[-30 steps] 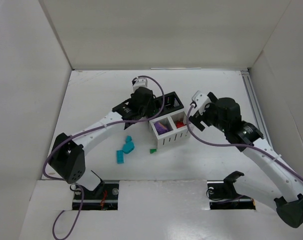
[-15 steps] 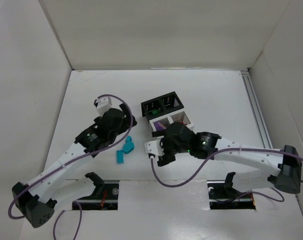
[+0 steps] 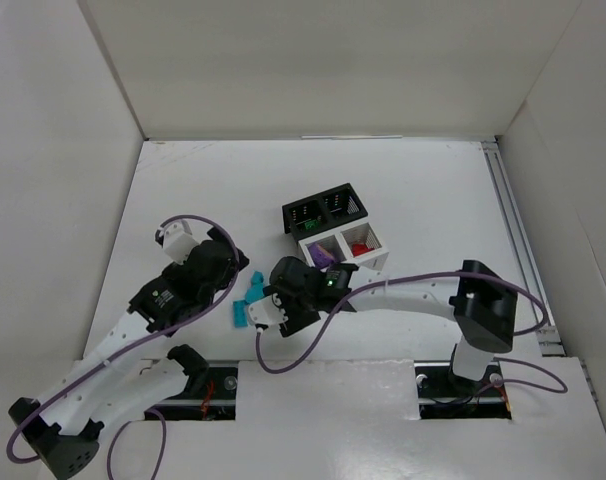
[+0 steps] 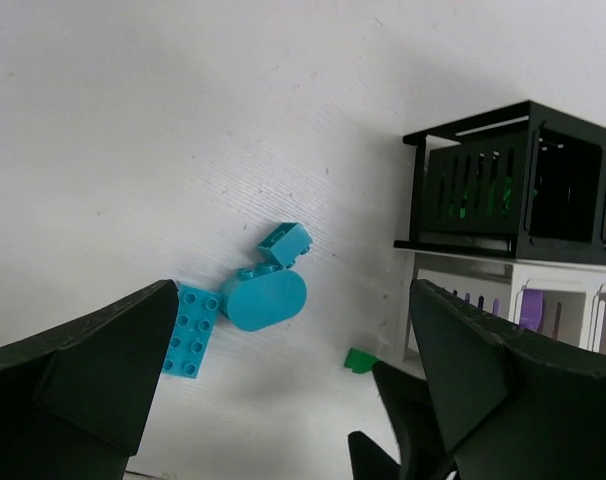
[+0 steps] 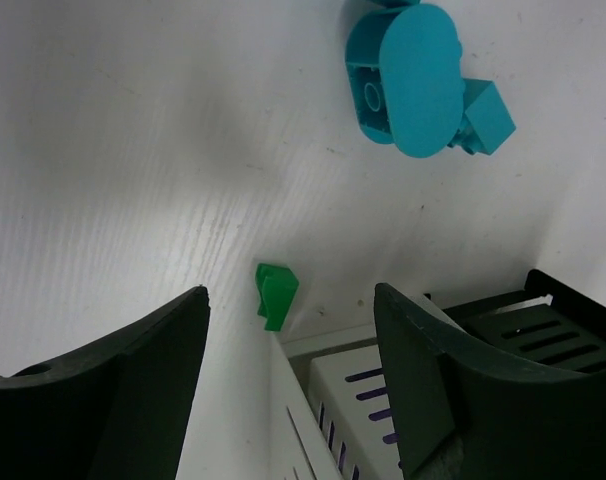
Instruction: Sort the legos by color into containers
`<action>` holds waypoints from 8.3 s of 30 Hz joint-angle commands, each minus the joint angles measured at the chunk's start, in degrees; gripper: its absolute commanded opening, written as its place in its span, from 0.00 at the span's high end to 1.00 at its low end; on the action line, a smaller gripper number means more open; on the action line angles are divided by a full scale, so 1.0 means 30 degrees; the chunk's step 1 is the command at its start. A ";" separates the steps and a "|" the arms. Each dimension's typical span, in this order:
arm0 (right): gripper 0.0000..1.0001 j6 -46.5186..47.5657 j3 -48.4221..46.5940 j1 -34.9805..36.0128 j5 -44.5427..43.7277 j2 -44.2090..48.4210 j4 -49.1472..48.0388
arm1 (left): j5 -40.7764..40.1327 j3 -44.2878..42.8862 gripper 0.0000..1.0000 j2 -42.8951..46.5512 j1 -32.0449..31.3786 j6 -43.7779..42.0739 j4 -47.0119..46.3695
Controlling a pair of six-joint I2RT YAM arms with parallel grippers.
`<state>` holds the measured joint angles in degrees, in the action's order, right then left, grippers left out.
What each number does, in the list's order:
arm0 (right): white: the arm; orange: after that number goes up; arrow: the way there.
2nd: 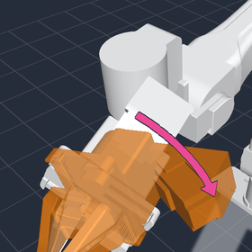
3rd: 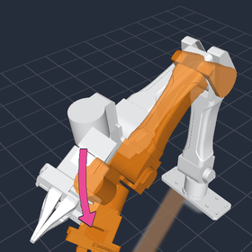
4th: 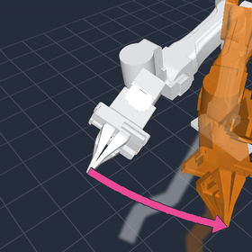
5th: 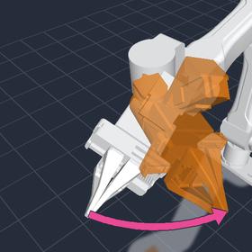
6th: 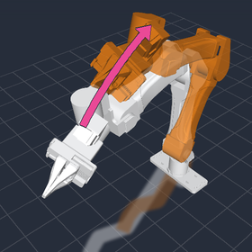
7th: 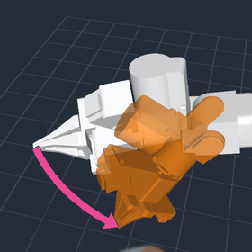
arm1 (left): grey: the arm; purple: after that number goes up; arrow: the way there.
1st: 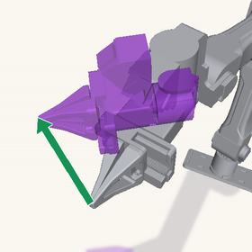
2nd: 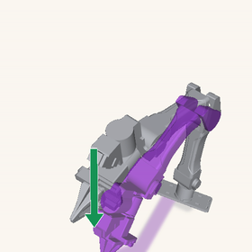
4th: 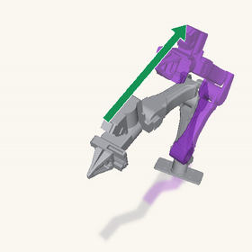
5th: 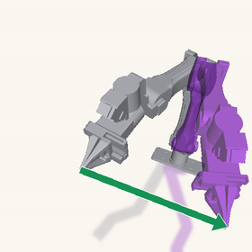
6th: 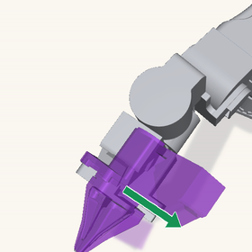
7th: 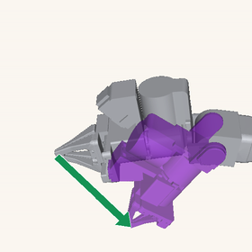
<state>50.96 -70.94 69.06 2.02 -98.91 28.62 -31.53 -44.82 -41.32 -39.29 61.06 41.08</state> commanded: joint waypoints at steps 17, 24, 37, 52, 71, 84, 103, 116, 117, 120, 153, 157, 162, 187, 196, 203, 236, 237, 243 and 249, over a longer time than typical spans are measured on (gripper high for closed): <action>0.33 -0.0639 -0.1519 -0.1572 -0.0879 -0.2915 0.0303 | -0.2176 -0.1555 0.00 -0.0934 0.0059 0.1679 0.1482; 0.40 -0.1020 -0.1960 -0.1749 -0.1611 -0.3826 0.0743 | -0.2557 -0.1934 0.00 -0.0934 0.0059 0.1855 0.2098; 0.71 -0.1195 -0.1962 -0.1749 -0.0472 -0.4177 0.1299 | -0.3143 -0.1936 0.00 -0.0934 0.0059 0.2089 0.2273; 0.88 -0.1166 -0.0847 -0.1749 0.1498 0.1938 -0.1162 | -0.1856 -0.1118 0.00 -0.1752 0.0059 0.0568 -0.0009; 0.82 -0.1869 -0.5971 -0.8545 0.2251 0.0278 -0.2070 | 0.5178 0.1258 0.00 -0.6497 0.3633 -0.5059 -0.7131; 0.12 -0.2599 -0.5449 -0.8546 0.1201 0.0595 -0.2363 | 0.5939 0.1607 0.09 -0.9837 0.3457 -0.5587 -0.8505; 0.09 -0.4418 -0.0026 -1.0390 0.0615 0.7071 -0.3125 | 0.5383 0.1404 0.64 -1.3267 0.1905 -0.5411 -0.9064; 0.08 -0.6904 0.3515 -1.1943 -0.1250 1.1843 -0.3857 | 0.3566 -0.2049 0.94 -1.0518 0.1729 -0.6082 -0.6984; 0.07 -0.7430 0.3925 -1.2380 -0.1811 1.2399 -0.4031 | 0.3566 -0.2488 0.94 -1.0340 0.1729 -0.6781 -0.7274; 0.04 -0.8781 0.5711 -1.3173 -0.3537 1.4976 -0.4209 | 0.4326 -0.4362 0.94 -1.0338 0.1729 -0.7956 -0.8417; 0.00 -0.7322 0.7972 -1.6577 0.1110 1.7886 -0.4558 | 0.7961 -1.6677 0.12 -2.0214 -0.0498 -1.2061 -0.8068; 0.00 -0.5915 0.7767 -1.4324 0.2750 1.6540 -0.4560 | 0.6767 -1.4100 0.00 -1.6913 -0.0877 -1.1246 -0.8300; 0.00 -0.4216 0.7415 -0.7452 0.2578 1.3786 -0.5901 | 0.3310 -0.9795 0.00 -1.2280 -0.1054 -0.8641 -0.6316; 0.00 0.3197 -0.3803 -0.2951 0.9990 -0.4906 -0.3830 | 0.0522 0.0203 0.00 0.0385 -0.0469 0.2057 0.1600; 0.02 0.2644 -0.5620 -0.2951 0.8938 -0.6988 -0.4091 | -0.0565 -0.0002 0.00 -0.0201 -0.0469 0.3232 0.2332; 0.17 0.2818 -0.5796 -0.2951 0.8729 -0.7546 -0.3593 | -0.1120 -0.0002 0.00 -0.0377 -0.0469 0.3437 0.2156; 0.75 -0.3684 -0.1813 -1.0267 0.5163 0.3643 -0.6464 | -0.0975 -0.0383 0.00 -0.1254 -0.0293 0.2089 0.0662; 0.75 -0.4353 -0.1639 -1.0710 0.4547 0.3906 -0.6290 | -0.0975 -0.0383 0.00 -0.1459 -0.0293 0.1915 0.0662; 0.72 -0.5238 -0.1638 -1.2675 0.3283 0.3443 -0.5937 | -0.0360 -0.0207 0.00 -0.2838 -0.0293 0.1708 -0.0156; 0.69 -0.6000 -0.2048 -1.2677 0.0883 0.1978 -0.5761 | 0.1572 0.1431 0.00 -0.3451 -0.0119 0.1706 -0.1389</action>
<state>35.70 -76.40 30.79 9.30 -92.25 11.79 -29.76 -42.44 -51.42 -40.03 66.72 38.85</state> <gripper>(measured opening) 0.519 0.997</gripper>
